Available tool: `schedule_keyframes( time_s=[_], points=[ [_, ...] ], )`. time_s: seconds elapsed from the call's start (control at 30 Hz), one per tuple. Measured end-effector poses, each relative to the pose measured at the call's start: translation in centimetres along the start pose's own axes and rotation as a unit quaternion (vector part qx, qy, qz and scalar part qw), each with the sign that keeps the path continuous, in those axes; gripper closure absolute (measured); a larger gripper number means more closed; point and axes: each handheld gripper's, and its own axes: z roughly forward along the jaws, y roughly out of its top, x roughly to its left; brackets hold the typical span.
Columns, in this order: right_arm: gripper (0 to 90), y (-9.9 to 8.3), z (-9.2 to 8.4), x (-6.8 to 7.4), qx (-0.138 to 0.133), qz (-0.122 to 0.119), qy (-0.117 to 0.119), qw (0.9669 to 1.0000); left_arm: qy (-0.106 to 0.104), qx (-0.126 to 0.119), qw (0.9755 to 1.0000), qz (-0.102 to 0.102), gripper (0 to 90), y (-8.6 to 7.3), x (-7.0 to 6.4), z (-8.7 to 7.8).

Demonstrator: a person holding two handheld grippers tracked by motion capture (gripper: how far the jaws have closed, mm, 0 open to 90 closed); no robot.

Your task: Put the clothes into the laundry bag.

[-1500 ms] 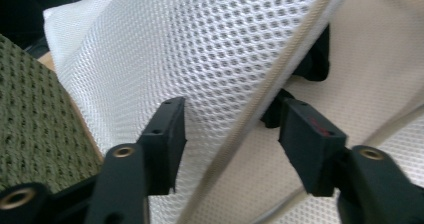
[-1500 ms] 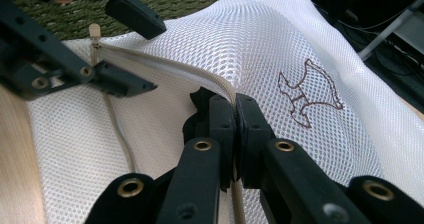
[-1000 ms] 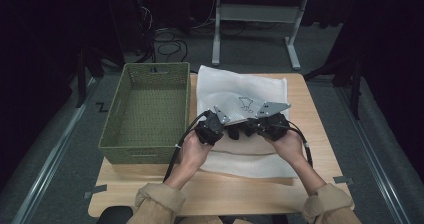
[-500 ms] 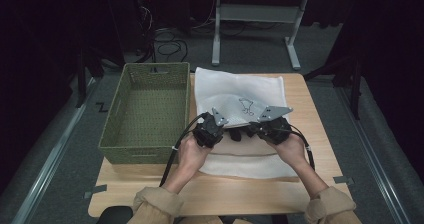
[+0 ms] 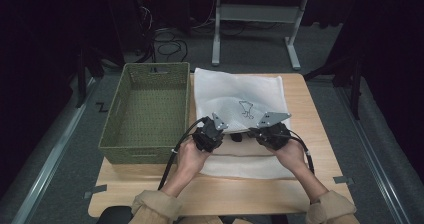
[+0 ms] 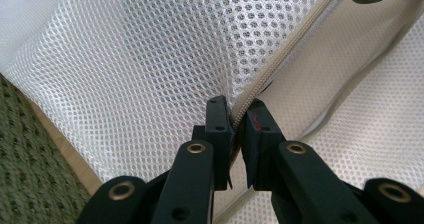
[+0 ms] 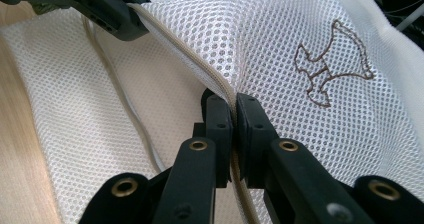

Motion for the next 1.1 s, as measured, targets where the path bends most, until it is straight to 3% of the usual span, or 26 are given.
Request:
schedule_keyframes(
  time_s=[1.1],
  points=[
    [80.3, -2.0, 1.7, 0.9, 0.019, 0.017, 0.023, 0.9994, -0.023, 0.024, 0.9995, -0.004, 80.7, -2.1, -0.2, 1.3]
  ],
)
